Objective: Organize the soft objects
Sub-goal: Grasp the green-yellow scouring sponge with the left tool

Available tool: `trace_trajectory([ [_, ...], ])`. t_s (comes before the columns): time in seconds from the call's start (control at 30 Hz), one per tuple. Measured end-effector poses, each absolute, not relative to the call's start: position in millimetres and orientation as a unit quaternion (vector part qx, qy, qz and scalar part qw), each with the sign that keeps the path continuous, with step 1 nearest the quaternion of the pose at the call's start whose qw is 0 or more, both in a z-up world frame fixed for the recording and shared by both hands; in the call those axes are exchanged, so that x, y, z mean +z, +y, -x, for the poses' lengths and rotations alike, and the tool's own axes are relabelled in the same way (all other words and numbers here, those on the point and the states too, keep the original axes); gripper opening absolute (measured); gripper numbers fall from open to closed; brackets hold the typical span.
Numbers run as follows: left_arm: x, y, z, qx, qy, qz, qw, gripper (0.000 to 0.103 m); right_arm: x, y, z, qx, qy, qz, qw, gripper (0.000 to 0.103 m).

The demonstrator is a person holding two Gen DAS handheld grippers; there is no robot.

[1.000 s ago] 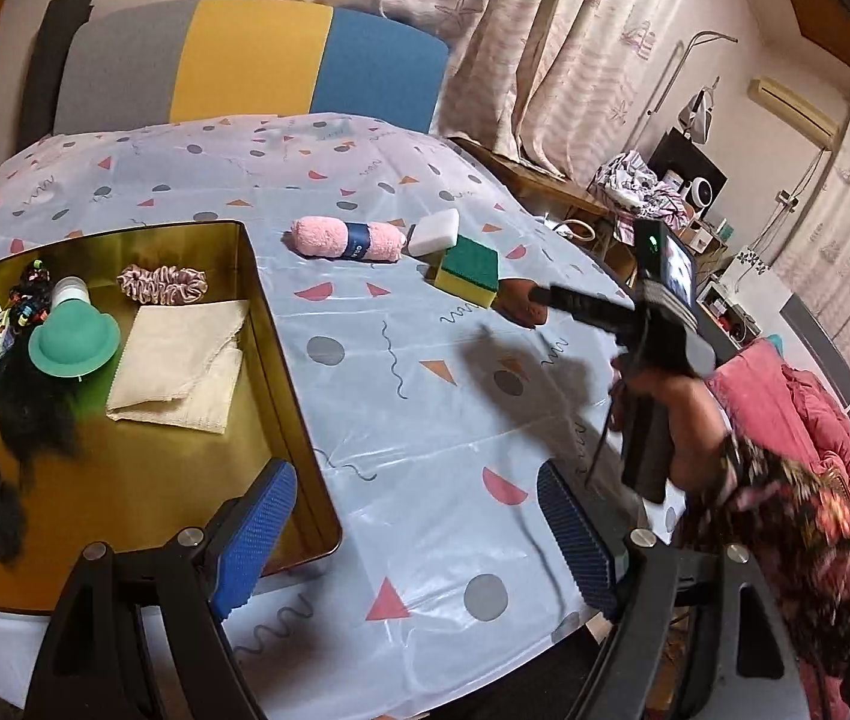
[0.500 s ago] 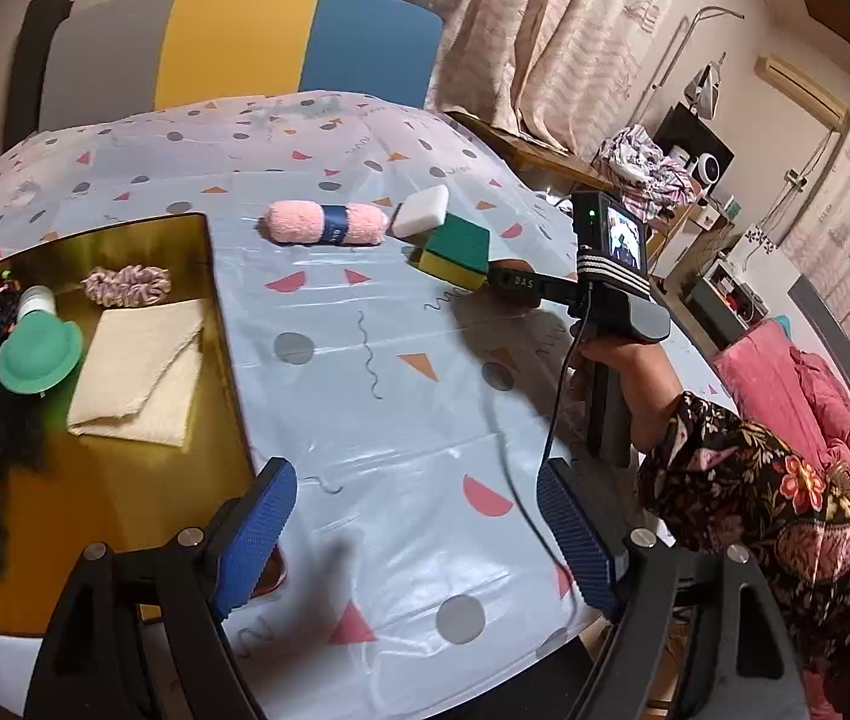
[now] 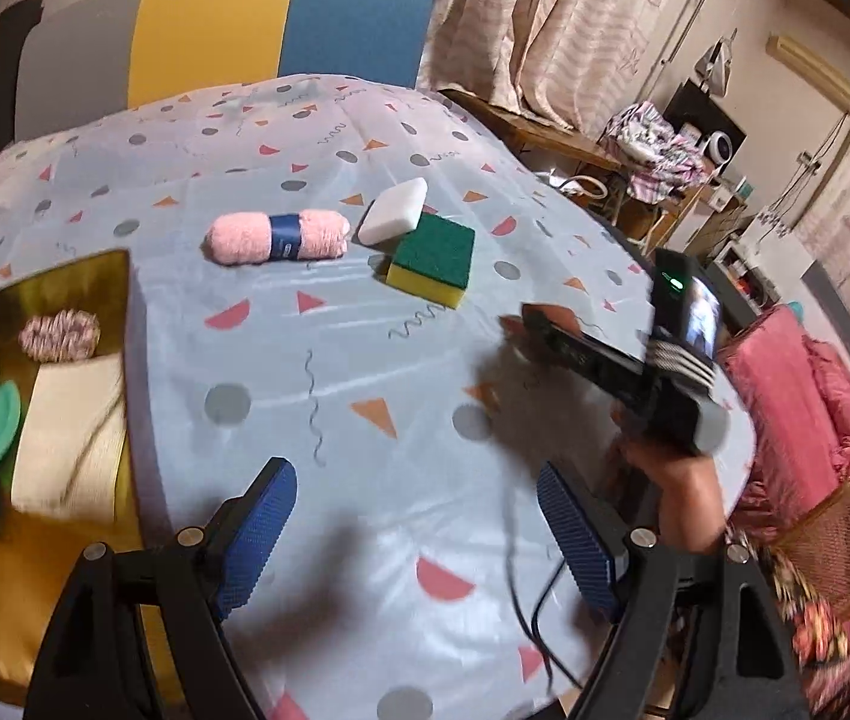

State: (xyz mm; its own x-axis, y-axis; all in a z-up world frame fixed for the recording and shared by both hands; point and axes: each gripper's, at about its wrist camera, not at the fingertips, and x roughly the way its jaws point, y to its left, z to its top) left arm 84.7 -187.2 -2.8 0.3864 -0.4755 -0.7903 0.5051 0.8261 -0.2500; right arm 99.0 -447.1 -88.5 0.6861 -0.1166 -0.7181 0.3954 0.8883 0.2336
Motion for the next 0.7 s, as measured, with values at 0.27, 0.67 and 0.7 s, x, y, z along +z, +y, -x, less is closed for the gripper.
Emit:
trace_trajectory([
  [0.27, -16.3, -249.0, -134.7, -0.303, 0.490, -0.043, 0.816, 0.084, -91.7, -444.9, -98.5, -0.143, 0.364, -0.183, 0.902, 0.046],
  [0.67, -50.0, -309.3, -202.9, -0.281, 0.486, -0.105, 0.821, 0.085, -95.8, -450.7, -96.1, -0.141, 0.355, -0.199, 0.902, 0.047],
  [0.7, -54.1, -313.8, -209.1, -0.280, 0.490, -0.111, 0.818, 0.085, -95.8, -450.9, -96.1, -0.141, 0.354, -0.199, 0.903, 0.048],
])
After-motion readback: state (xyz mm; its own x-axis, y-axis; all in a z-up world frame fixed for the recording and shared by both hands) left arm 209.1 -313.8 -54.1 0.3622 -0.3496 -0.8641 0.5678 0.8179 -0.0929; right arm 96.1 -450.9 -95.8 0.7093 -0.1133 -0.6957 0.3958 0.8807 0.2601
